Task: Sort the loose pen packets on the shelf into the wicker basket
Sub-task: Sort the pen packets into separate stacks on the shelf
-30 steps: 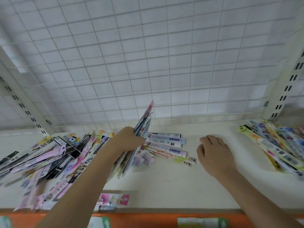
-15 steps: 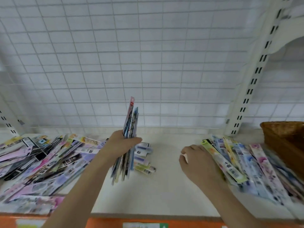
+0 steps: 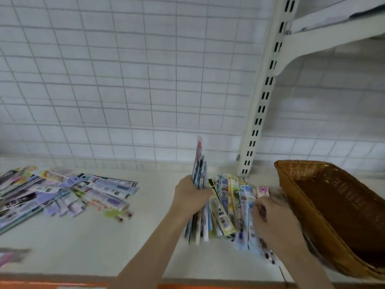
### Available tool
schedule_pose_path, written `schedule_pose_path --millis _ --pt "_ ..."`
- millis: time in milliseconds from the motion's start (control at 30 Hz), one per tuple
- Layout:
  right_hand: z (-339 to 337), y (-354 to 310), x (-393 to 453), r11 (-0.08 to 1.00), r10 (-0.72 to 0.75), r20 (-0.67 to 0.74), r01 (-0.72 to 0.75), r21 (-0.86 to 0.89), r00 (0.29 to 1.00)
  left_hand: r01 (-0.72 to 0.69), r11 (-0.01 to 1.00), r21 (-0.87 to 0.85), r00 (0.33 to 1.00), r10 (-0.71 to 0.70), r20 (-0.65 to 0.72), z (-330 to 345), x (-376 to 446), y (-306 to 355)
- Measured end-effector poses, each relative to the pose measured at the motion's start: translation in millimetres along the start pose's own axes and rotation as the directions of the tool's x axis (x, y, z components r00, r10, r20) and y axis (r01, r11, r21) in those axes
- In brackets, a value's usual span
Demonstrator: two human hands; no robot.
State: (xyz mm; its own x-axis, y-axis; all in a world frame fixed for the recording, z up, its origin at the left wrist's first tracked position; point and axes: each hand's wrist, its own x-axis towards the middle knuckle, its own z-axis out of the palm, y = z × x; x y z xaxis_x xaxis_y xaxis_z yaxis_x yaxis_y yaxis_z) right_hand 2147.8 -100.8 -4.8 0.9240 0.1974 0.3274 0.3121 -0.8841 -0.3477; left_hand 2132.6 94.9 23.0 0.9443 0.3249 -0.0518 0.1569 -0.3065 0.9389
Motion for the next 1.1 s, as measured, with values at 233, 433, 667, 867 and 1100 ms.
schedule_pose_path --millis 233,433,667,867,1100 --pt "11.8 6.8 4.5 0.997 -0.057 -0.061 0.06 0.052 0.997 -0.406 0.89 -0.206 0.866 0.304 -0.396 -8.9 -22.6 22.8" --pt "17.6 11.1 5.4 0.995 -0.072 -0.103 0.079 0.065 0.992 -0.099 0.989 -0.113 0.965 0.068 -0.252 12.7 -18.3 -25.9" --pt "16.0 14.1 9.0 0.995 -0.046 -0.046 0.05 0.085 0.998 0.248 0.96 0.13 0.963 -0.23 -0.14 9.0 -4.7 -14.0" --pt "12.7 12.7 10.3 0.996 -0.051 -0.008 0.051 0.075 0.999 0.247 0.882 0.401 0.969 -0.237 -0.074 20.2 -4.6 10.8" --pt "6.5 3.4 16.0 0.996 -0.058 -0.02 0.06 0.07 0.998 0.183 0.839 0.512 0.972 -0.232 0.031 11.5 -11.1 22.4"
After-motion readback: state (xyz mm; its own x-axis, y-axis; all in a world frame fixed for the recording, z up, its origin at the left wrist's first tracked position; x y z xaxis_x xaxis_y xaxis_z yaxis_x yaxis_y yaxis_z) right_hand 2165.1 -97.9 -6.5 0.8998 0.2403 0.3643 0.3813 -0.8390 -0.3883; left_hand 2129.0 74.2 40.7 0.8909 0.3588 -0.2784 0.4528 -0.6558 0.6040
